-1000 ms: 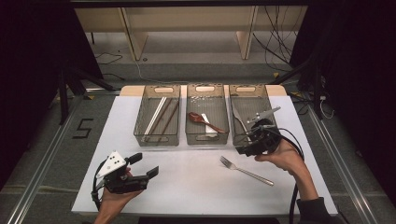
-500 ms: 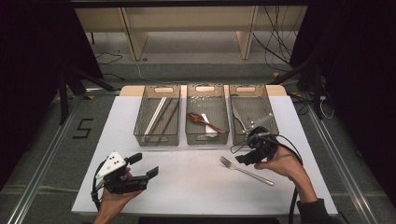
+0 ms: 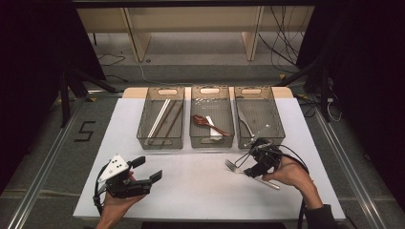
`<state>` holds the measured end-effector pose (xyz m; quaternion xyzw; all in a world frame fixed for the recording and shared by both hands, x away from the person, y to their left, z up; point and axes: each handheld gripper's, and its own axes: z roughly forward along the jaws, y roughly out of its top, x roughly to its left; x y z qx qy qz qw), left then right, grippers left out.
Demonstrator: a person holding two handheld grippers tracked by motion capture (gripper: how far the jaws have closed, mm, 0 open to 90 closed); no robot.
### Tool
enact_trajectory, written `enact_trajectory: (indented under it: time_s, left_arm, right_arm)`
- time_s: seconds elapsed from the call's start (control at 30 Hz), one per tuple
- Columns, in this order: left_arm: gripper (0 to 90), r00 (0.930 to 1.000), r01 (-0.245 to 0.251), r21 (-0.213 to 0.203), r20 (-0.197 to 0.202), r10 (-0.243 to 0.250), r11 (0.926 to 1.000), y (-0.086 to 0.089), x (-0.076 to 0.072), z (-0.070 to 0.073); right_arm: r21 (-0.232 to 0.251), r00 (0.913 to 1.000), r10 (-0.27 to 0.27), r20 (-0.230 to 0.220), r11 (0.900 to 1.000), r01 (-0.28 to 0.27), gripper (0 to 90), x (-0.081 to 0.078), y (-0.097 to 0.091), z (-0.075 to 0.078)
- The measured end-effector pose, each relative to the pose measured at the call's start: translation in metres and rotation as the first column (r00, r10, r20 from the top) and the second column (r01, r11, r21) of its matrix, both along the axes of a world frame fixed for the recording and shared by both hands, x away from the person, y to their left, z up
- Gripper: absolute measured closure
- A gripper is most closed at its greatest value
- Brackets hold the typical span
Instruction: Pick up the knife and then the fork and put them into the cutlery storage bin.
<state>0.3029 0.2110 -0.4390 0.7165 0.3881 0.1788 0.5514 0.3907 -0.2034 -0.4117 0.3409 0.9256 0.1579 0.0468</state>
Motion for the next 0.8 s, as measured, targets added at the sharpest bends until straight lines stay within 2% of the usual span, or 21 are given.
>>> enact_trajectory:
  time_s: [0.4,0.6,0.8]
  left_arm:
    - [15.9,1.0000,0.001,0.000,0.000,-0.001,1.0000,0.000,0.000,0.000]
    - [15.9,1.0000,0.001,0.000,0.000,-0.001,1.0000,0.000,0.000,0.000]
    - [16.0,1.0000,0.000,-0.002,0.000,0.000,1.0000,0.000,0.000,0.000]
  right_arm:
    - [-0.084,0.9989,0.024,-0.040,0.9961,-0.027,50.9,0.000,0.002,-0.016]
    - [-0.108,0.9979,0.033,-0.055,0.9934,-0.039,60.2,0.000,0.002,-0.023]
    - [-0.140,0.9971,0.036,-0.067,0.9892,-0.045,65.2,0.001,0.003,-0.030]
